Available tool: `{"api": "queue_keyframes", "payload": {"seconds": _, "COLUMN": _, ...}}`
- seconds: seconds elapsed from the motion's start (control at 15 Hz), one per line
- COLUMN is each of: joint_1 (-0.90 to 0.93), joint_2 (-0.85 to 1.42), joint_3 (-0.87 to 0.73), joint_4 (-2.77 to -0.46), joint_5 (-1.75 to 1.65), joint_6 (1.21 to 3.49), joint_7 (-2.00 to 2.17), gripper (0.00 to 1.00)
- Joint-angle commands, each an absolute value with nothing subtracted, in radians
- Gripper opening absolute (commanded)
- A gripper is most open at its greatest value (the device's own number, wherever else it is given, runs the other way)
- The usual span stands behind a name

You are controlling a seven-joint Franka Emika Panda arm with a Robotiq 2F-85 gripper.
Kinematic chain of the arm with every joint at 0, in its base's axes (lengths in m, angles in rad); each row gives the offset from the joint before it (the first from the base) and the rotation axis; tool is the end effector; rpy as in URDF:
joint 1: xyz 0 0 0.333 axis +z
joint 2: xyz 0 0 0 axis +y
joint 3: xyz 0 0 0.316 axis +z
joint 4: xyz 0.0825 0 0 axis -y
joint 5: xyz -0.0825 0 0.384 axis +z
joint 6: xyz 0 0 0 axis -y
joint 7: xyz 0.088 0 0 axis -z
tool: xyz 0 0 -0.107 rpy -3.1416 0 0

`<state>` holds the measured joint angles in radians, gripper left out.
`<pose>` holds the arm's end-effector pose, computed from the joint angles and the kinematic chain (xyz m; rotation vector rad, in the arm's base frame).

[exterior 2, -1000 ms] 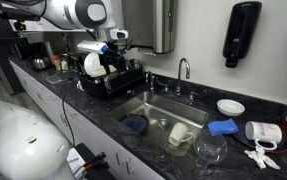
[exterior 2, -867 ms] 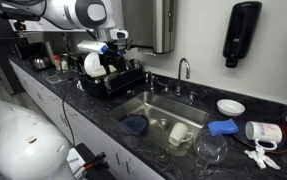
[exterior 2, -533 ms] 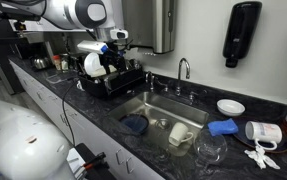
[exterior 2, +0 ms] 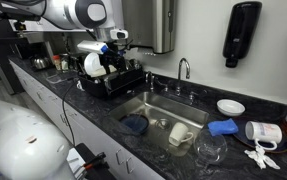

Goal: Remove the cream plate from the dish rack and put it on the counter in front of the sink

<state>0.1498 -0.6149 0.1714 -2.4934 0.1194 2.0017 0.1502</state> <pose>0.3552 0.1311 0.5019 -3.0944 -0.1584 -0.1743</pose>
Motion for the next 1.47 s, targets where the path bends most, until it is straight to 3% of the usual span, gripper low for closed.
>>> {"api": "queue_keyframes", "payload": {"seconds": 0.0, "joint_1": 0.149, "joint_2": -0.614, "joint_3": 0.172, "joint_4": -2.491, "joint_5": 0.119, "joint_6": 1.999, "joint_7": 0.150, "gripper": 1.00}}
{"api": "queue_keyframes", "payload": {"seconds": 0.33, "joint_1": 0.177, "joint_2": -0.583, "joint_3": 0.163, "joint_4": -2.487, "joint_5": 0.218, "joint_6": 2.156, "joint_7": 0.160, "gripper": 1.00}}
{"api": "queue_keyframes", "payload": {"seconds": 1.4, "joint_1": 0.415, "joint_2": -0.290, "joint_3": 0.146, "joint_4": -2.434, "joint_5": 1.021, "joint_6": 2.655, "joint_7": -0.131, "gripper": 1.00}}
